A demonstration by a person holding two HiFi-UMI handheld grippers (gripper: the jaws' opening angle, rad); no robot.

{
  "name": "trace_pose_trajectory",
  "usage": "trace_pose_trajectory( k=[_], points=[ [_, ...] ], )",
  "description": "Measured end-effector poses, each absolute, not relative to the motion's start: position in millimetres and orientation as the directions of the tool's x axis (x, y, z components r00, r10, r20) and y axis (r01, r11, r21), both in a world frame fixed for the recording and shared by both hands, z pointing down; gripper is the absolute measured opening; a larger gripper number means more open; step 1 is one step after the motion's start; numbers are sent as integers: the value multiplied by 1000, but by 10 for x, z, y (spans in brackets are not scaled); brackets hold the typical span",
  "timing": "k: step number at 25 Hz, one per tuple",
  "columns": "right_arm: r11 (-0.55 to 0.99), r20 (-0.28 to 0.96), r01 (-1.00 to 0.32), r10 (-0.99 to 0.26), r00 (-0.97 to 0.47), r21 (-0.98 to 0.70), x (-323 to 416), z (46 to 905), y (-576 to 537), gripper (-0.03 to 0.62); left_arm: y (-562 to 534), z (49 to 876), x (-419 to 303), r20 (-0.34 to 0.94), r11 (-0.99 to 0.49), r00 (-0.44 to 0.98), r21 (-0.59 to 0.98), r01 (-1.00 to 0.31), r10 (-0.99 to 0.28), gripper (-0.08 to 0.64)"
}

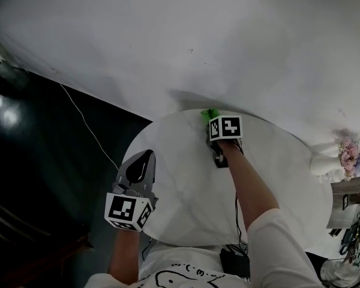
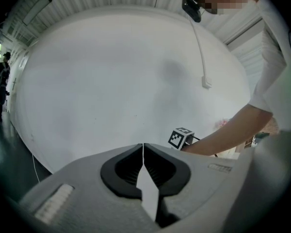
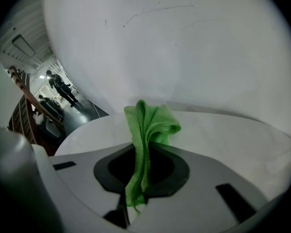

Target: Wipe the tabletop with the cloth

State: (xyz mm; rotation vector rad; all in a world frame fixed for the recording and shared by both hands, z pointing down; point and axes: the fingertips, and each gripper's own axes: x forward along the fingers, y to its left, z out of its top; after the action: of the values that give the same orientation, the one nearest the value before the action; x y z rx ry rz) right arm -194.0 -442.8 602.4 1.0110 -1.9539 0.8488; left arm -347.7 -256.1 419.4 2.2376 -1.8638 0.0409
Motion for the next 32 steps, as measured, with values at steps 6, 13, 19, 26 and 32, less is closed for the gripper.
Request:
trace_pose_trajectory(
  k=[6, 13, 19, 26, 32],
  points=[
    [469, 772, -781, -275, -573, -412, -2201, 5943, -4285, 43, -2585, 4268, -3464, 170, -185, 213, 169, -968, -962, 21],
    [492, 703, -733, -294, -648, -469, -2291, 5701, -4108, 43, -2559, 4223, -3388, 155, -200, 228, 176, -964, -961, 21],
    [534, 653, -711, -341, -676, -457, -2150, 5467, -3978, 43, -2534, 4173, -3265, 149, -202, 230, 181, -963, -962, 21],
    [587, 599, -687, -384, -703, -429, -1913, 5132, -3766, 43, -2438, 4094, -3086, 141, -200, 226, 175, -964, -964, 21],
    [667, 540, -692, -489, -685, -275, -1546, 4882, -3610, 43, -2290, 3950, -2722, 123, -199, 218, 149, -969, -968, 20]
  ],
)
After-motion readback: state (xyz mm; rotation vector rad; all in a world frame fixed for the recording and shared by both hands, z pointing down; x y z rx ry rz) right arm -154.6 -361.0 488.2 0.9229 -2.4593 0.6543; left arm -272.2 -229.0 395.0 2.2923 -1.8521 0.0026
